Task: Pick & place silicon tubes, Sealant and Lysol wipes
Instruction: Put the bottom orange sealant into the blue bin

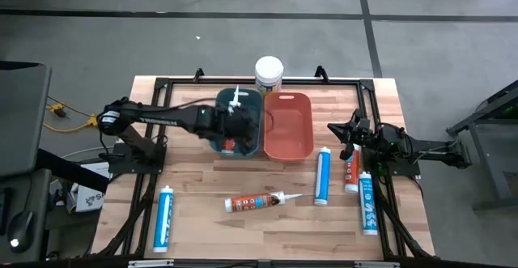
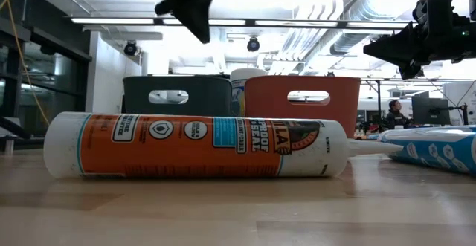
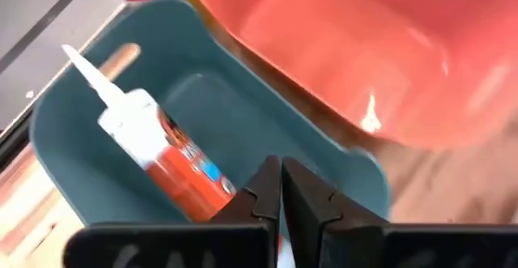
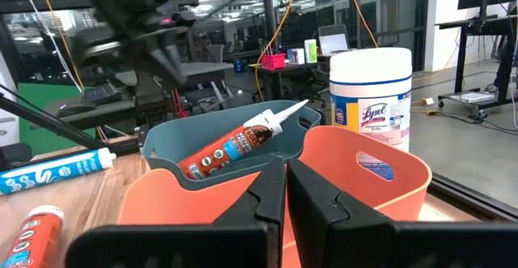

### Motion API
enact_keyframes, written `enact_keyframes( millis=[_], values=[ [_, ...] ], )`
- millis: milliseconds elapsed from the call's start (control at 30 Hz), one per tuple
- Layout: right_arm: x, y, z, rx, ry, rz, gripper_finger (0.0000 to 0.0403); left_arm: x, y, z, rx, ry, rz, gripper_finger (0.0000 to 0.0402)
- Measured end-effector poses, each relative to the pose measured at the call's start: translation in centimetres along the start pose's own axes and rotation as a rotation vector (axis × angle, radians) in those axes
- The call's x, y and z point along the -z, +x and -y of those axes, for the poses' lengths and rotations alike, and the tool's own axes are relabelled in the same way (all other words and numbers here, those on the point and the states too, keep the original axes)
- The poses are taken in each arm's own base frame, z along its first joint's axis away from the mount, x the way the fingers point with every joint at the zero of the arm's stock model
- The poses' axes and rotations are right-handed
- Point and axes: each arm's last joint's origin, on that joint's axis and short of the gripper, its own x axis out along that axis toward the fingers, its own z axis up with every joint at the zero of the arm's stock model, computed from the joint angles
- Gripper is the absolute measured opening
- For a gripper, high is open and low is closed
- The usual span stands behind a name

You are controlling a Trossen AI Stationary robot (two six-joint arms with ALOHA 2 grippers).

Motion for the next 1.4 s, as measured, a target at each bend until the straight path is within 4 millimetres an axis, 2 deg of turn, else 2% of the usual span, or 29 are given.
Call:
enact_keyframes(
  millis=[167, 267, 433, 533, 600, 667, 767, 833, 933, 1100, 1233, 1400],
  values=[
    [0.0, 0.0, 0.0, 0.001, 0.0, 0.0, 0.0012, 1.7, -1.1, 1.9, 0.031, 0.124, -0.022, 0.0002],
    [0.0, 0.0, 0.0, 0.0, 0.0, 0.001, 0.0012, 2.6, -0.5, 3.5, 0.045, 0.222, -0.049, 0.0001],
    [0.0, 0.0, 0.0, 0.001, 0.001, 0.001, 0.0012, 3.5, -0.8, 5.8, 0.182, 0.364, -0.057, 0.0],
    [0.0, 0.0, 0.0, 0.001, 0.0, 0.001, 0.0012, 4.1, -0.7, 6.7, 0.245, 0.45, -0.074, 0.0],
    [0.0, 0.0, 0.0, 0.002, 0.0, 0.001, 0.0012, 4.2, -0.1, 7.5, 0.291, 0.475, -0.09, 0.0],
    [0.0, 0.0, 0.0, 0.002, 0.0, 0.001, 0.0012, 4.9, 0.5, 7.6, 0.302, 0.504, -0.161, 0.0],
    [0.0, 0.0, 0.0, 0.001, 0.0, 0.0, 0.0012, 4.8, 1.2, 8.4, 0.381, 0.492, -0.189, 0.0],
    [0.0, 0.0, 0.0, 0.002, 0.0, 0.0, 0.0012, 5.4, 2.2, 8.8, 0.404, 0.502, -0.259, 0.0],
    [0.0, 0.0, 0.0, 0.003, 0.0, 0.0, 0.0012, 5.4, 3.7, 10.1, 0.483, 0.487, -0.27, 0.0],
    [0.0, 0.0, 0.0, 0.003, 0.0, 0.0, 0.0012, 5.9, 4.7, 10.9, 0.513, 0.395, -0.347, 0.0],
    [0.0, 0.0, 0.0, 0.003, 0.0, 0.0, 0.0012, 6.1, 5.0, 11.0, 0.509, 0.392, -0.366, 0.0],
    [0.0, 0.0, 0.0, 0.004, 0.0, 0.0, 0.0012, 7.2, 4.3, 11.3, 0.488, 0.41, -0.413, 0.0]
  ],
)
